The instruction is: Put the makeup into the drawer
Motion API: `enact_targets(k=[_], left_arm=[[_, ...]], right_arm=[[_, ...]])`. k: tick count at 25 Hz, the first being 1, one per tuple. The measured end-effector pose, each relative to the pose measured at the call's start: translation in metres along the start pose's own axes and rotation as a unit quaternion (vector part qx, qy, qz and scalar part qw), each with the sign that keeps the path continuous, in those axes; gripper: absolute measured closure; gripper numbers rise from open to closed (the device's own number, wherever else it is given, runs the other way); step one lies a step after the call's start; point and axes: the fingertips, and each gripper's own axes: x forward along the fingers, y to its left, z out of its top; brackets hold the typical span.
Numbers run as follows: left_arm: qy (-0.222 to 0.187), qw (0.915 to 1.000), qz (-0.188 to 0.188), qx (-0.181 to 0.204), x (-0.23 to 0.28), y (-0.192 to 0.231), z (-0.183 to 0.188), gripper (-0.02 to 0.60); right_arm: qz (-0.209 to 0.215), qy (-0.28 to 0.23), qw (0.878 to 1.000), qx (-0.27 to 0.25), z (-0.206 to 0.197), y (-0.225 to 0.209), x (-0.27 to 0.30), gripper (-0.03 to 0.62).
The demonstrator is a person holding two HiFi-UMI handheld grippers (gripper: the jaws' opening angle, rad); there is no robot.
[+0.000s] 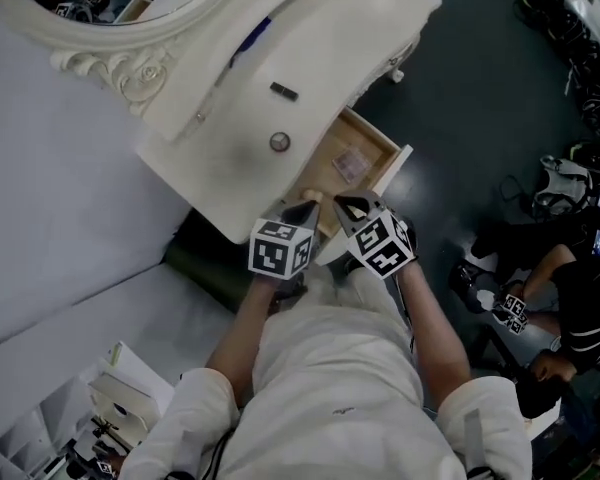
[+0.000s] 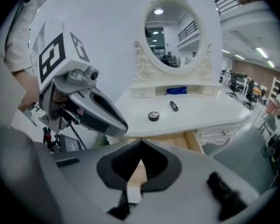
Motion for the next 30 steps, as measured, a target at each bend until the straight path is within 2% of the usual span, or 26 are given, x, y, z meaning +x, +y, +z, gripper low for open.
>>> enact_targets(k=[4, 10, 19, 30], left_arm=[[0.002, 0.9999, -0.008, 0.009, -0.001, -0.011, 0.001, 0.571], [0.000, 0.9995, -0.022, 0.023, 0.001, -0.031, 0.007, 0.571], [0.006, 0.9992, -0.019, 0.035, 0.004, -0.037, 0.010, 0.572], [0.001, 0.9992, -0.022, 0.032, -0.003, -0.031, 0.004, 0.571]], right_arm=[[-0.015, -0.043, 0.994, 0.101, 0.007, -0.001, -0.022, 0.582], [-0.025, -0.066, 0.981, 0.182, -0.007, -0.006, -0.046, 0.582], [-0.036, -0.055, 0.975, 0.213, -0.028, -0.012, -0.056, 0.582], [-0.037, -0.048, 0.979, 0.196, -0.027, 0.003, -0.047, 0.582]])
